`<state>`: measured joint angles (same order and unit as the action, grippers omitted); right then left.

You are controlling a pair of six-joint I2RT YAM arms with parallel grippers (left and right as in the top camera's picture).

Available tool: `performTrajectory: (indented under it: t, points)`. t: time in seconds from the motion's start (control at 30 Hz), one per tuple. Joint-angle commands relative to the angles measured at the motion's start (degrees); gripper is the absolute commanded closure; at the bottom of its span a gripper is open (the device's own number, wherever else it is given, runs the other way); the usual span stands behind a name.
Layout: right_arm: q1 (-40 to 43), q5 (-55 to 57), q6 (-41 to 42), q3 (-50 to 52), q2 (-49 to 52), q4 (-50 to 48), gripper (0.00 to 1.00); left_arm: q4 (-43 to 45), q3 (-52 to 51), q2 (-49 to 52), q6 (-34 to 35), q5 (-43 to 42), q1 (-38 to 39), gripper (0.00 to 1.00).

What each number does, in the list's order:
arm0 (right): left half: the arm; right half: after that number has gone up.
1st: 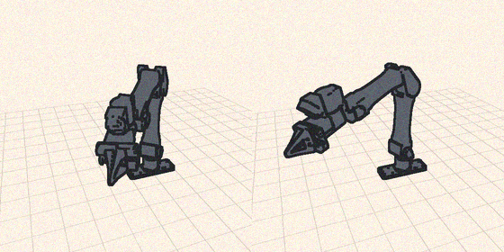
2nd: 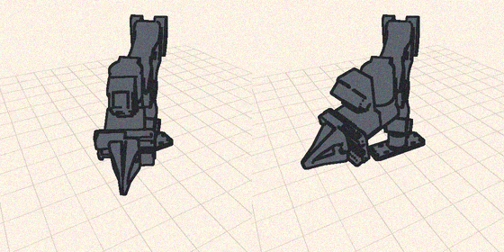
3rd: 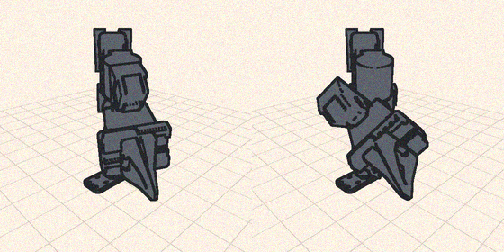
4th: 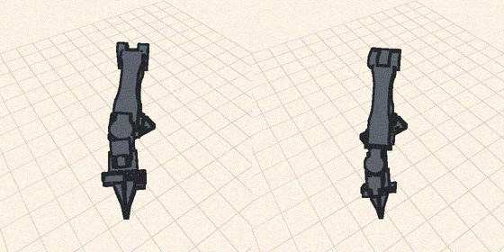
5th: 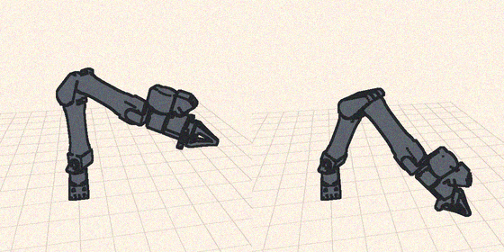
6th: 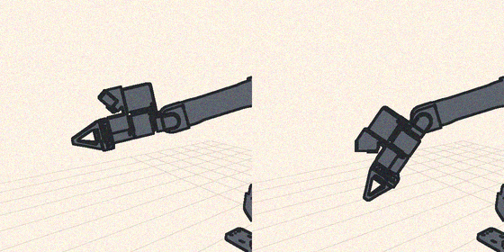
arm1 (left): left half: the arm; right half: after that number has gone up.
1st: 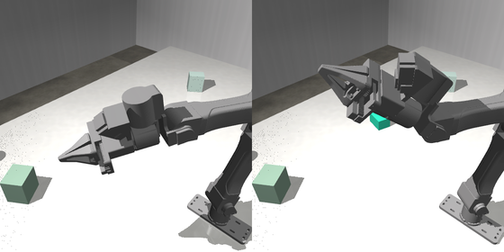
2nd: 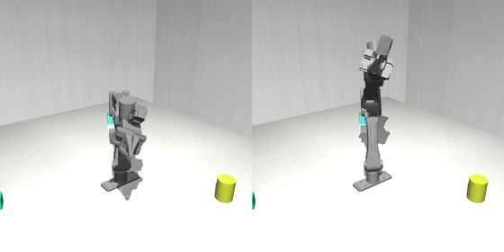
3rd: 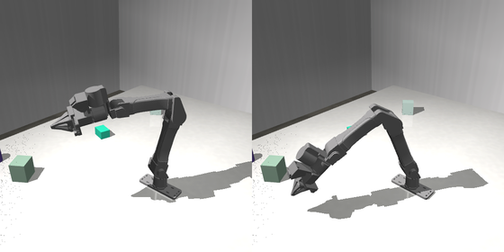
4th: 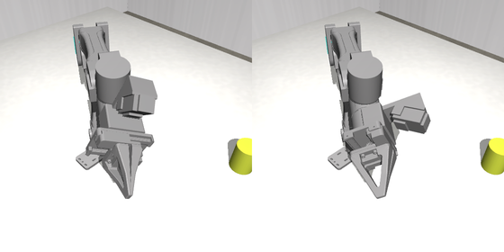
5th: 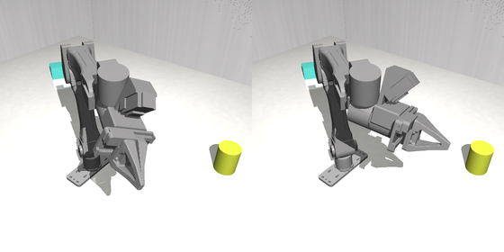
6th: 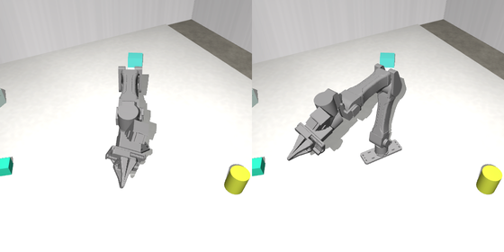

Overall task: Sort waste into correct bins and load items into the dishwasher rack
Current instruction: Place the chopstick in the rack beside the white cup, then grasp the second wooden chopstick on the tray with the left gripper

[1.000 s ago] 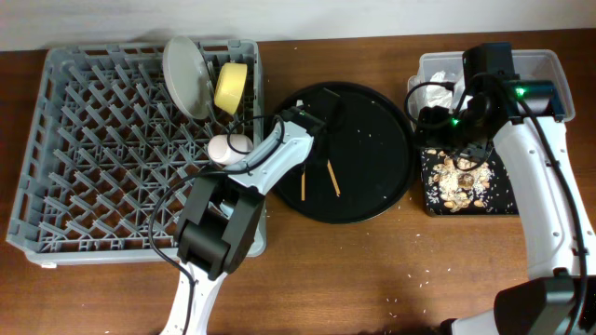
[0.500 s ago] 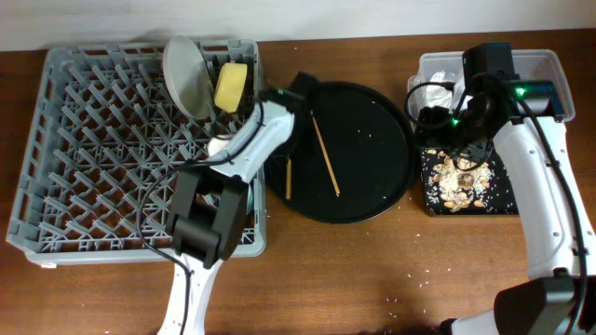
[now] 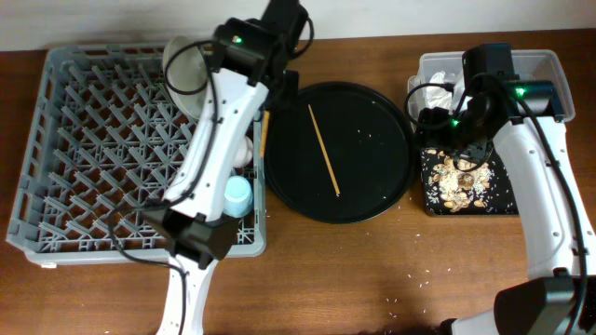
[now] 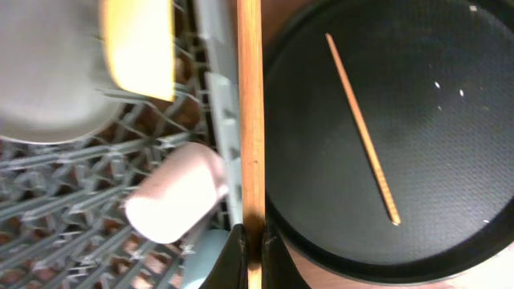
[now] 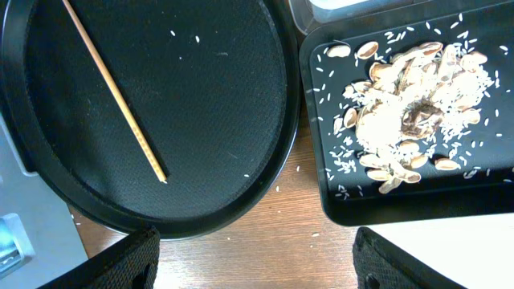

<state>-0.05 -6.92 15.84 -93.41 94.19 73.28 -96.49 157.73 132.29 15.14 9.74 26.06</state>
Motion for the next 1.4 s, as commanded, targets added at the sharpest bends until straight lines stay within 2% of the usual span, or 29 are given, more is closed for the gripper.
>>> performTrajectory:
  t: [0.0, 0.2, 0.27, 0.47, 0.6, 0.67, 0.73, 0.77, 0.8, 0.93, 1.03, 1.13, 1.23, 1.37]
  points:
    - [-0.33, 0.07, -0.59, 0.31, 0.20, 0.17, 0.22, -0.24, -1.07, -6.43, -2.97, 2.56, -4.22, 1.00]
    - [-0.33, 0.07, -0.59, 0.31, 0.20, 0.22, 0.22, 0.00, -22.80, -17.64, -2.97, 5.05, -12.37, 1.00]
    - [-0.33, 0.09, -0.61, 0.31, 0.20, 0.20, 0.22, 1.42, -28.96, -18.53, -3.32, 5.09, -15.10, 1.00]
    - [-0.33, 0.11, -0.61, 0.31, 0.20, 0.26, 0.21, 15.13, -45.64, -18.51, -11.61, 5.09, -17.79, 1.00]
    - [-0.33, 0.11, -0.61, 0.31, 0.20, 0.26, 0.21, 20.44, -51.87, -18.51, -11.58, 5.09, -18.75, 1.00]
    - [-0.33, 0.09, -0.61, 0.31, 0.20, 0.26, 0.21, 21.05, -52.39, -18.51, -11.58, 5.07, -18.86, 0.96]
    - [-0.33, 0.09, -0.61, 0.31, 0.20, 0.31, 0.21, 21.29, -52.39, -18.51, -11.58, 5.07, -18.84, 0.64]
    - [-0.33, 0.09, -0.61, 0.31, 0.20, 0.46, 0.21, 21.49, -52.37, -18.51, -11.58, 5.07, -18.84, 0.55]
    - [-0.31, 0.11, -0.61, 0.31, 0.20, 0.59, 0.21, 21.51, -52.37, -18.51, -11.56, 5.03, -18.84, 0.50]
    - [-0.31, 0.11, -0.61, 0.31, 0.20, 0.59, 0.21, 21.24, -50.07, -18.53, -11.54, 0.98, -18.84, 0.48]
    - [-0.31, 0.11, -0.61, 0.31, 0.20, 0.57, 0.21, 20.94, -45.90, -18.53, -11.43, -7.17, -18.18, 0.48]
    - [-0.33, 0.11, -0.61, 0.31, 0.20, 0.66, 0.21, 21.97, -40.81, -18.53, -8.11, -13.05, -14.80, 0.48]
    - [-0.33, 0.11, -0.61, 0.31, 0.20, 0.70, 0.21, 23.91, -38.32, -18.53, -6.93, -12.66, -8.15, 0.43]
    - [-0.31, 0.11, -0.61, 0.31, 0.20, 1.25, 0.20, 27.23, -38.32, -15.96, -0.96, -9.51, 1.86, 0.39]
